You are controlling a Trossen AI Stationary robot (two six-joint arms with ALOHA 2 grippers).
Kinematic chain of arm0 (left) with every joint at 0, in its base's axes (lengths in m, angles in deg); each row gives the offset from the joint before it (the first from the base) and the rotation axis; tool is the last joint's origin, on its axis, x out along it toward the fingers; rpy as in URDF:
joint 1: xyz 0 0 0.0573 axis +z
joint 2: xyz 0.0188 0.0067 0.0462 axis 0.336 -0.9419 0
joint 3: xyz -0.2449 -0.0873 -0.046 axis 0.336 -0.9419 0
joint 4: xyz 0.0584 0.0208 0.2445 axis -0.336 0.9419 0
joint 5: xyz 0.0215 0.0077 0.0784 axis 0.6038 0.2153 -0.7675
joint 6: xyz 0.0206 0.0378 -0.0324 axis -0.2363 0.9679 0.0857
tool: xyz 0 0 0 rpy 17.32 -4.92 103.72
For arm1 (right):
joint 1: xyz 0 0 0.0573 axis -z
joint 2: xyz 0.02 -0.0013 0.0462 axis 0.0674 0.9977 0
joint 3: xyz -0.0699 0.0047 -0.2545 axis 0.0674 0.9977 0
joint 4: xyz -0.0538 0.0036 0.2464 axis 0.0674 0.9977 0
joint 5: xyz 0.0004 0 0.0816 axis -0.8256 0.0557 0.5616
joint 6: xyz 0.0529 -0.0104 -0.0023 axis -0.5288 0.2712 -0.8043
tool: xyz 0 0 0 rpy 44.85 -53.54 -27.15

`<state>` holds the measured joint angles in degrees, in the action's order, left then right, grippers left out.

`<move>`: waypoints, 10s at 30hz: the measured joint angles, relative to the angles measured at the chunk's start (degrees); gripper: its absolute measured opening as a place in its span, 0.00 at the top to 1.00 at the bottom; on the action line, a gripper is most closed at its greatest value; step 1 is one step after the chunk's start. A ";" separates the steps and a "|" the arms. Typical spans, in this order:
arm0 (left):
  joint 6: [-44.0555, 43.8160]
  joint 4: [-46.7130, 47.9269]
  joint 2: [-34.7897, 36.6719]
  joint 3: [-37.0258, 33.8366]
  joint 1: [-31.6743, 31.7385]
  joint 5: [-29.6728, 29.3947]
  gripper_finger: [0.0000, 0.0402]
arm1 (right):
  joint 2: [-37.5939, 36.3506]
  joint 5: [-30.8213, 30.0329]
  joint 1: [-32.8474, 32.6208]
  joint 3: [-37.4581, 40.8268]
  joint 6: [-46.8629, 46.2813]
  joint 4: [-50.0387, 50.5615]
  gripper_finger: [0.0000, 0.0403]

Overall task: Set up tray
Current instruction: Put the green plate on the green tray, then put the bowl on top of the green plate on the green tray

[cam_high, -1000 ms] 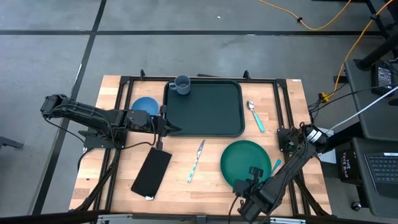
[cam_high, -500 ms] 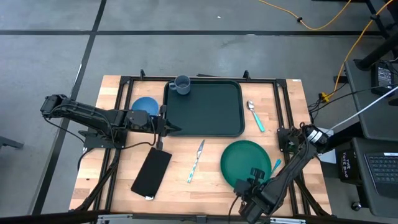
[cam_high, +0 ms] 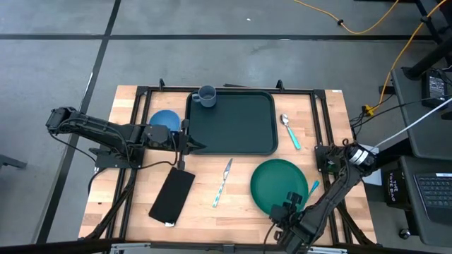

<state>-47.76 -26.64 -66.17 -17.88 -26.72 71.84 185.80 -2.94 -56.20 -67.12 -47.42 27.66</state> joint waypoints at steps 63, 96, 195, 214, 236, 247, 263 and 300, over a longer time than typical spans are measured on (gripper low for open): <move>0.02 0.02 0.01 0.01 0.01 -0.16 1.00 | 0.15 -5.39 0.22 1.01 8.13 -9.25 0.97; 1.55 -0.54 0.01 0.00 0.50 3.48 0.99 | -0.49 -9.33 14.57 -19.12 38.89 21.03 0.97; -13.11 1.70 0.55 0.00 -12.11 -7.89 0.99 | 5.49 19.67 56.59 -6.62 105.38 -29.89 0.88; -12.91 1.75 0.55 0.00 -12.11 -6.31 0.98 | -2.46 19.66 55.78 -6.64 101.62 -21.07 0.96; -9.17 1.66 0.56 0.00 -8.87 -8.48 0.98 | -39.57 16.21 55.79 37.15 88.12 -53.56 0.99; -14.13 12.71 -0.29 3.07 -3.17 -11.60 0.99 | -48.89 16.08 55.93 53.33 87.43 -78.92 0.96; -40.30 61.05 -13.03 24.58 7.18 -12.38 1.00 | -48.59 16.07 57.60 53.66 88.67 -78.55 0.94; -40.90 70.49 -14.14 17.63 21.09 -2.88 0.53 | -48.57 16.14 57.61 53.66 88.22 -76.35 0.93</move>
<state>-88.66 43.84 -80.31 -0.26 -5.63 68.95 137.23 13.20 1.42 -13.46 40.80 -48.69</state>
